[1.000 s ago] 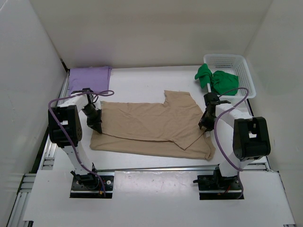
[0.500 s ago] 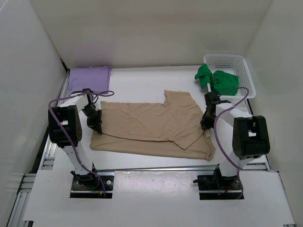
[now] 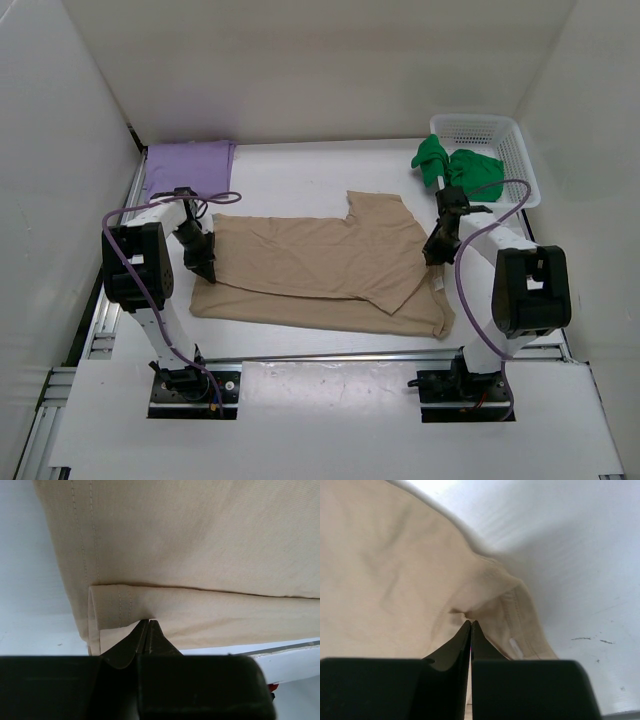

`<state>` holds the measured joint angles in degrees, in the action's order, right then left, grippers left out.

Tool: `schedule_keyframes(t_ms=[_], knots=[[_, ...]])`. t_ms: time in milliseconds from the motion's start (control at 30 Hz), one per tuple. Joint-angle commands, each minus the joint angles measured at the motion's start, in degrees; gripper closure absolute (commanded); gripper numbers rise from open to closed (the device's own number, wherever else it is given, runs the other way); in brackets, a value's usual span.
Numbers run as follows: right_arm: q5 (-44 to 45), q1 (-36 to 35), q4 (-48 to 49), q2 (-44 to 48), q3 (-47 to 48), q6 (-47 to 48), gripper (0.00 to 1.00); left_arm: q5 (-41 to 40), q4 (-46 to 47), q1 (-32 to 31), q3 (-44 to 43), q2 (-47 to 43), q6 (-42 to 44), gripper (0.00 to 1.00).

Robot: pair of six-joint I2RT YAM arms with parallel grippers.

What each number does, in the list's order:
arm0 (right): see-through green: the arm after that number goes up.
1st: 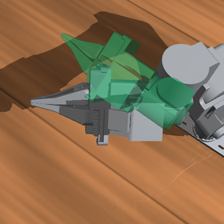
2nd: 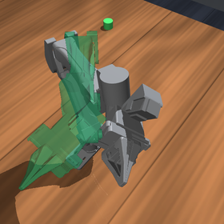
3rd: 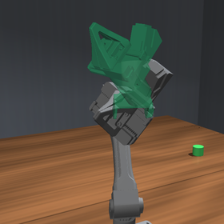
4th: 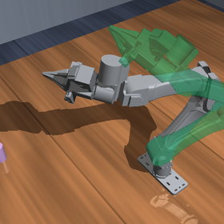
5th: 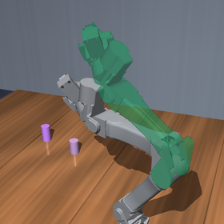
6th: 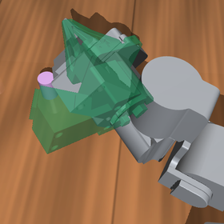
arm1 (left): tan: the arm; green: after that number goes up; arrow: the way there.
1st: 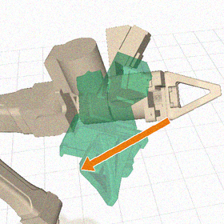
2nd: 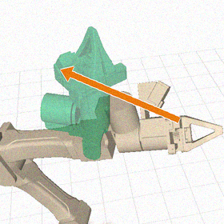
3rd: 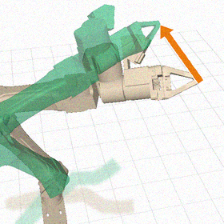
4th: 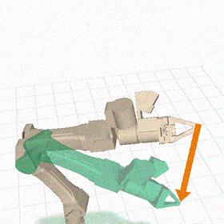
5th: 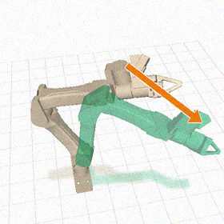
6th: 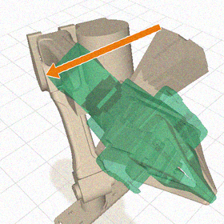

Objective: Fold and stack the t-shirts
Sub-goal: Fold the flattened tshirt in 1/3 of the way

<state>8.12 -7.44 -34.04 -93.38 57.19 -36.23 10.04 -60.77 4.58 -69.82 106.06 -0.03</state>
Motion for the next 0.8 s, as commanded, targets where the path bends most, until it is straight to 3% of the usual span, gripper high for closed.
schedule_keyframes(t_ms=[0,500,667,700,767], knots=[[-1.79,0.93,-1.81,0.93,5.28,-2.08,1.00,2.00,0.92,-0.27,-1.37,-1.56,0.03,0.89],[-5.31,3.93,-6.39,-9.44,15.93,-8.33,1.00,2.53,0.92,0.25,-5.68,3.71,0.03,0.89],[-5.31,3.93,-6.91,-9.98,16.55,-8.95,0.99,2.53,0.92,4.29,-6.90,5.47,0.03,0.73],[-5.31,3.93,-6.91,-9.98,16.55,-8.43,0.97,2.53,0.92,4.99,-7.52,6.17,0.03,0.61],[-5.31,3.93,-7.61,-9.45,16.55,-7.72,0.94,2.53,0.92,6.84,-8.13,6.18,0.03,0.56]])
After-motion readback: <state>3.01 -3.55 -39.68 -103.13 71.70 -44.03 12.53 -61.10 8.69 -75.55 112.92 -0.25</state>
